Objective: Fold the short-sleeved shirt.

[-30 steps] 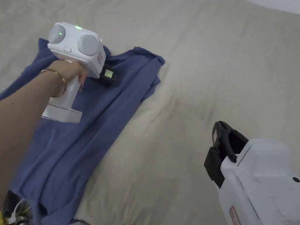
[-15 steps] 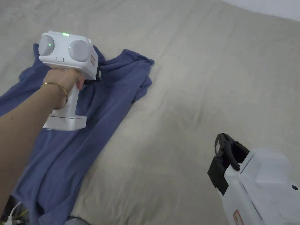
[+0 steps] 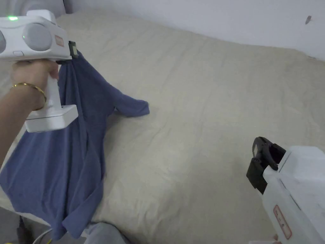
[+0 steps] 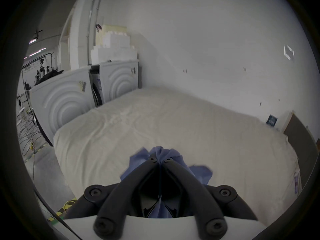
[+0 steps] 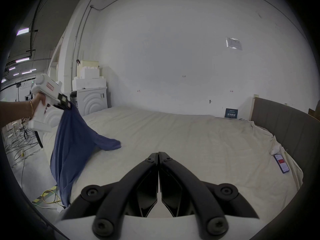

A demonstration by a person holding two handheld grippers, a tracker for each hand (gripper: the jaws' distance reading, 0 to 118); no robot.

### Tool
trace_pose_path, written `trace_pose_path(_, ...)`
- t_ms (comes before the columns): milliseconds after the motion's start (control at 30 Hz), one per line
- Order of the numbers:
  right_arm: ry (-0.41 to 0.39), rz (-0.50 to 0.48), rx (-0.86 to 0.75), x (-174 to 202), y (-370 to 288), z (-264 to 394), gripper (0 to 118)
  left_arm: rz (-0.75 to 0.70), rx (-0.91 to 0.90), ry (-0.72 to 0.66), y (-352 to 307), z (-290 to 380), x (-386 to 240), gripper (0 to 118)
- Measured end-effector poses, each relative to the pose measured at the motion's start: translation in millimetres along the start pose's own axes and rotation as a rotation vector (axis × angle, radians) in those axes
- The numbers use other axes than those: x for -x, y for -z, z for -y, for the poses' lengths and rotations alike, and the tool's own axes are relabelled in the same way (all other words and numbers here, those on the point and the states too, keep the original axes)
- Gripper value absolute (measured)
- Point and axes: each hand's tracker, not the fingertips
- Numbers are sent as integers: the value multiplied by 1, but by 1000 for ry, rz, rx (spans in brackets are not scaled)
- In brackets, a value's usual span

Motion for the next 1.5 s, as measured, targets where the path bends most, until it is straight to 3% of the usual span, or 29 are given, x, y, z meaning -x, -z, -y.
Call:
trace_pose_path(333,65,71,-82,-29,-38,-12,0,162,-245,105,-101,-100,-51,0)
trace_pose_path(600,95,189,-124,-69,-69,-14,0,404,-279,253,-129,-96,-150,0)
trace_pose_path(800,110,293,-132,-96,-92,-9,0,605,-219,353,-127,-50,-244,0)
trace_pose_path(1067,142,412,-116,-128,-122,4,0,827,7,457,-100,64,-392,0)
trace_pose_path(1367,171,536,-41,-162,-144,29,0,912,270,653,-80,226,-510,0)
trace_pose_path(1400,175,545,-32,-165,-144,32,0,930,309,660,-77,239,-514,7)
trace_pose_path(1467,180,558,-16,-169,-145,36,0,929,382,661,-78,238,-511,42)
trace_pose_path(1500,183,563,-11,-171,-145,38,0,909,418,668,-78,237,-510,66)
